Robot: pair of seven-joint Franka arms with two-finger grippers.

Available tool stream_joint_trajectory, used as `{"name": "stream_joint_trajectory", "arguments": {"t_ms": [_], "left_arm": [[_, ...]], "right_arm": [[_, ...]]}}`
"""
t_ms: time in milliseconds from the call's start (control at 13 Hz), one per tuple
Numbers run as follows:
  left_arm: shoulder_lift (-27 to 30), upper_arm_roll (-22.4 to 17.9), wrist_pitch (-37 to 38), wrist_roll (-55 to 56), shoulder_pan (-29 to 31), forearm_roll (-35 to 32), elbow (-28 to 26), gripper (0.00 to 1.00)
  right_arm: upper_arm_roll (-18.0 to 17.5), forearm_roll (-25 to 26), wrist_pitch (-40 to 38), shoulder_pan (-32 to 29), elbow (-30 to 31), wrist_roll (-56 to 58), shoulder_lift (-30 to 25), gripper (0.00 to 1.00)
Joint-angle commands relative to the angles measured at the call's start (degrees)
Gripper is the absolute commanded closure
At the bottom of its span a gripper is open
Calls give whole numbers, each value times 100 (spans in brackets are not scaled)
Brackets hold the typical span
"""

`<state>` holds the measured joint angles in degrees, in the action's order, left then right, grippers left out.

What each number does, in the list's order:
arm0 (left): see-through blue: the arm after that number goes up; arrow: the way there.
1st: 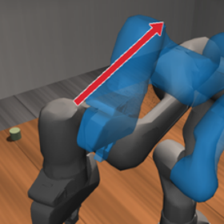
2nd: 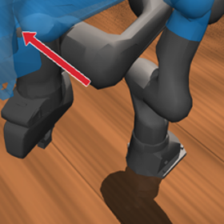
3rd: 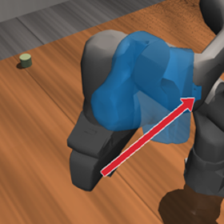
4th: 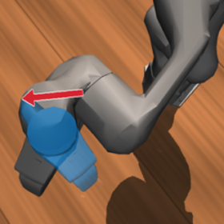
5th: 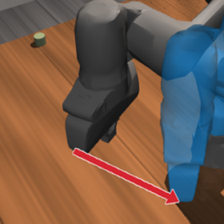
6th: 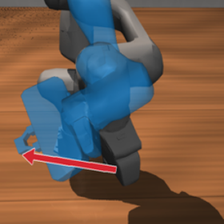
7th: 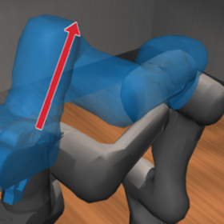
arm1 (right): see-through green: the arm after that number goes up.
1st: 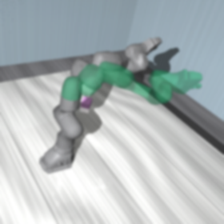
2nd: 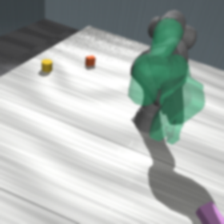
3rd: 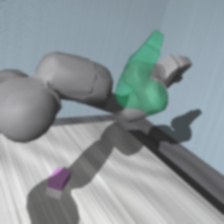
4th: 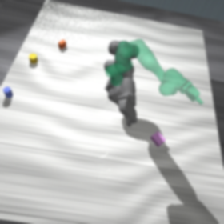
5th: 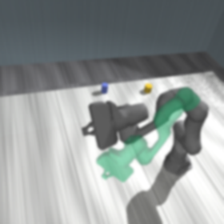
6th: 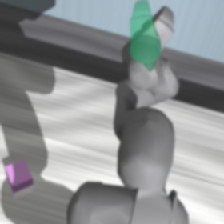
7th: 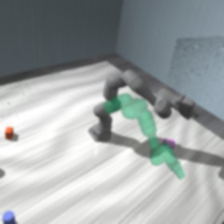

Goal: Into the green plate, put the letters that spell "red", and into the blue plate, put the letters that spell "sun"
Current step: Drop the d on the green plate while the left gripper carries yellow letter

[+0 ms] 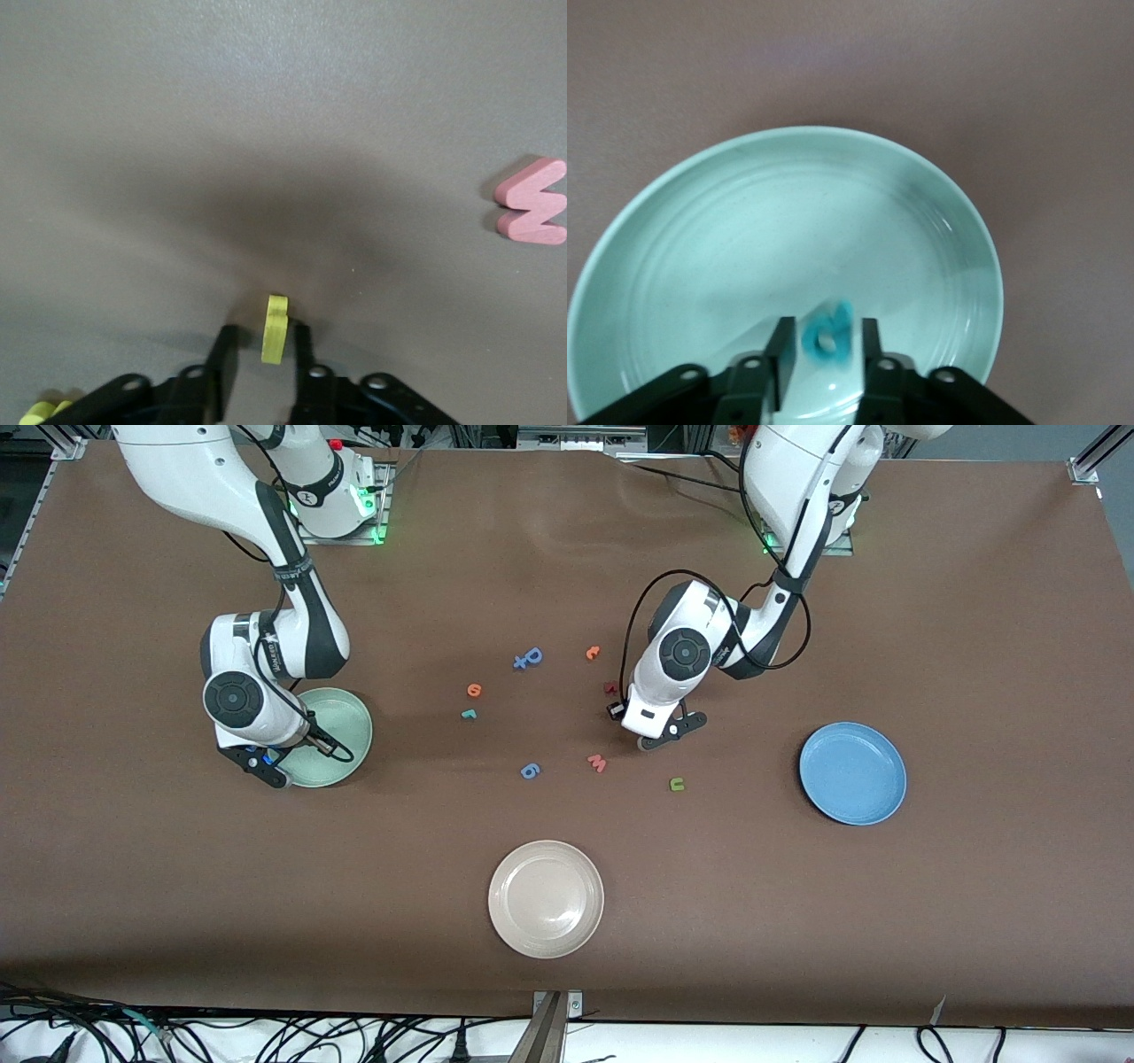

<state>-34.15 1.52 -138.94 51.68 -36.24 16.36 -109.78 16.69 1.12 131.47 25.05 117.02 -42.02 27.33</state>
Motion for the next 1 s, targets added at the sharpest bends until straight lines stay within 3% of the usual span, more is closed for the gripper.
{"name": "stream_joint_trajectory", "arguments": {"t_ms": [0, 154, 308, 462, 615, 769, 923], "left_arm": [[32, -99, -36, -17, -50, 174, 9, 100], [93, -125, 121, -61, 116, 113, 158, 100], [102, -151, 768, -87, 406, 86, 561, 100], [102, -152, 1848, -306, 914, -150, 1254, 100], [93, -151, 2965, -788, 1512, -545, 1914, 100], [93, -152, 3530, -1324, 2039, -835, 2171, 100], [76, -152, 3576, -1703, 2427, -1274, 2189, 100]], "right_arm": [[10, 47, -25, 17, -30, 54, -96, 2], [-8, 20, -69, 43, -74, 45, -262, 1], [-174, -59, -523, 105, -266, -312, -421, 1], [-787, -243, -702, 105, -425, -1426, -430, 2], [-1315, -252, -405, 105, -514, -2621, -421, 8], [-1746, -252, 210, 149, -461, -3615, -352, 8], [-1854, -235, 432, 333, -417, -4032, -255, 13]]}}
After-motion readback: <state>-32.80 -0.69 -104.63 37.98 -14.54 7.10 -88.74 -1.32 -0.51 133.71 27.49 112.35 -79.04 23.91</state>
